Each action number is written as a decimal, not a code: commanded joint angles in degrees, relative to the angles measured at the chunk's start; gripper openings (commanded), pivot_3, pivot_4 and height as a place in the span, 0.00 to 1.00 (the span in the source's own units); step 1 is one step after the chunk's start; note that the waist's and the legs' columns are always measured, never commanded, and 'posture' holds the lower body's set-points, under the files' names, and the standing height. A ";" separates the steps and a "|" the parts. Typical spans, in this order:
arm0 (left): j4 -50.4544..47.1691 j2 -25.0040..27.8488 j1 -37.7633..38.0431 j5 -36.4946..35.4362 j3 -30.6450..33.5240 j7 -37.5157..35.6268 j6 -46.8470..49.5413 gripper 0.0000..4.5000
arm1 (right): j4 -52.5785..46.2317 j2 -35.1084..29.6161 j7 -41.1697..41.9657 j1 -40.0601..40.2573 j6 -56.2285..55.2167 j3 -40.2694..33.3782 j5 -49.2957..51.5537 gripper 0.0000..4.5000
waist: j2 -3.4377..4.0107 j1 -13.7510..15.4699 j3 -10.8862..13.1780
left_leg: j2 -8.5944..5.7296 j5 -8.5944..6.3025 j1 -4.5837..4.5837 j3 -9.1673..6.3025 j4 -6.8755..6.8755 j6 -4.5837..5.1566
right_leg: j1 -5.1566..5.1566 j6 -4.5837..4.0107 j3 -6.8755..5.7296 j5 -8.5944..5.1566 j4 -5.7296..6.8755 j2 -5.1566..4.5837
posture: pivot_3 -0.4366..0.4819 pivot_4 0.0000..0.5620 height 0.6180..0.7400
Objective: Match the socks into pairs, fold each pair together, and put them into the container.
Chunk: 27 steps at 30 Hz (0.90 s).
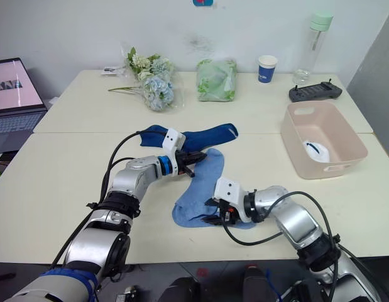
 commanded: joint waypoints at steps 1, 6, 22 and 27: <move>-1.83 0.13 -0.50 0.09 0.61 -0.44 -0.29 0.00 | 0.20 -0.22 -0.26 -0.87 -3.19 -0.82 -1.63 0.25 | 0.00 0.00 0.00 | 0.00 0.00 0.00 0.00 0.00 0.00 | 0.00 0.00 0.00 0.00 0.00 0.00 | 0.48 0.27 1.00; -2.31 0.50 0.11 0.28 0.39 -0.83 -0.33 0.00 | 1.44 0.35 -0.15 -0.89 -3.97 -2.11 -1.39 0.02 | 0.00 -0.02 0.00 | 0.00 0.00 0.00 0.00 0.00 0.00 | 0.00 0.00 -0.01 0.00 0.00 0.00 | 0.48 0.27 1.00; -45.01 1.80 22.07 -9.91 9.96 12.76 17.09 0.00 | 0.00 -13.05 5.93 0.64 -12.89 -10.44 -1.85 0.02 | 0.00 0.03 0.00 | 0.17 0.00 -0.01 -0.02 0.00 0.00 | 0.01 0.00 0.04 0.00 0.01 -0.05 | 0.48 0.27 1.00; -67.84 -1.45 37.86 -17.60 10.83 20.82 28.38 0.00 | 8.98 -14.31 8.74 -2.07 -21.40 -11.53 -3.84 0.02 | 0.02 0.07 -0.01 | 0.26 -0.01 0.07 0.05 -0.04 0.00 | 0.02 0.00 0.26 0.00 -0.01 -0.08 | 0.48 0.27 1.00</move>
